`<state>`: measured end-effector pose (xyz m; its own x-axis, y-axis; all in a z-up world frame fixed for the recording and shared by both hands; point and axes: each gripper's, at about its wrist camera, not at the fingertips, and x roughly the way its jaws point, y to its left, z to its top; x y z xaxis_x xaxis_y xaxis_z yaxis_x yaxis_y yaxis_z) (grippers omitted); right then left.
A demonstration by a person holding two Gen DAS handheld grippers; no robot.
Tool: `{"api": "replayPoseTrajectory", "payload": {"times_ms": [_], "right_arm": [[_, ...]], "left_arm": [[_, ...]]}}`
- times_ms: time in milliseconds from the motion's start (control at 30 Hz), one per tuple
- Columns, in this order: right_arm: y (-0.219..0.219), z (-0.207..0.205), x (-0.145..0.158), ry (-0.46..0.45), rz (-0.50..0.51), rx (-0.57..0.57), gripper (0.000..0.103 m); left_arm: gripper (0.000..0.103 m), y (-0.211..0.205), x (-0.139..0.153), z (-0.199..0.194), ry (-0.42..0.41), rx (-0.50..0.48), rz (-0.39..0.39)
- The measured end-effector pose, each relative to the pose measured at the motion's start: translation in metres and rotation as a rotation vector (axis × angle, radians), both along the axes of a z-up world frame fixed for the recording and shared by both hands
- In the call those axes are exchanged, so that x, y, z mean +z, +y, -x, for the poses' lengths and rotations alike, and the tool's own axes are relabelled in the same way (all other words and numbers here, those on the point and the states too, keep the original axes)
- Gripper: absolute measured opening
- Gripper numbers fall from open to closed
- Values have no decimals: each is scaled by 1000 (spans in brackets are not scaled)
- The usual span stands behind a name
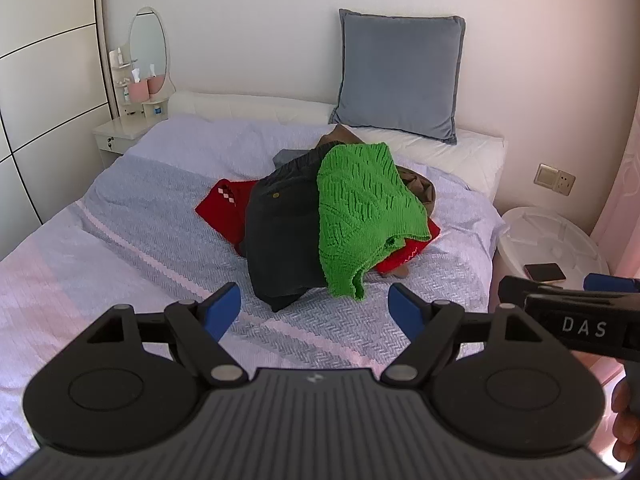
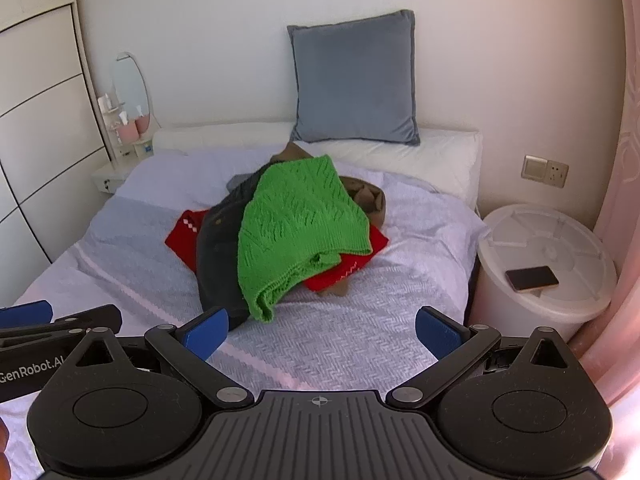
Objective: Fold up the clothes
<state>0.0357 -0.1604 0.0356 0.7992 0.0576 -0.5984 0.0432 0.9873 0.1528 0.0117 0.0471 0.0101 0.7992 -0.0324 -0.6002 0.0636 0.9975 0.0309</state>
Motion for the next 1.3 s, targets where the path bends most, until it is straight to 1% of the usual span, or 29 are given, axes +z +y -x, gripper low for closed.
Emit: {"api": "replayPoseTrajectory", "payload": {"times_ms": [200,667,1000,1300], "right_arm": [[-2,-3,1,-17,7,7,102],[-16,-34,-9,8,-4,36,102],[-23,-84,-24,52,-4,72,102],[-36,-139,-52,132,-24,101,102]], "left_arm": [[78,-3,0,-1,-10,-1,-5],[78,-13,-6,-27,10,25,-10],[78,-17,-20,-71,53,61,-6],[78,-19,-48,-123,122,101,13]]}}
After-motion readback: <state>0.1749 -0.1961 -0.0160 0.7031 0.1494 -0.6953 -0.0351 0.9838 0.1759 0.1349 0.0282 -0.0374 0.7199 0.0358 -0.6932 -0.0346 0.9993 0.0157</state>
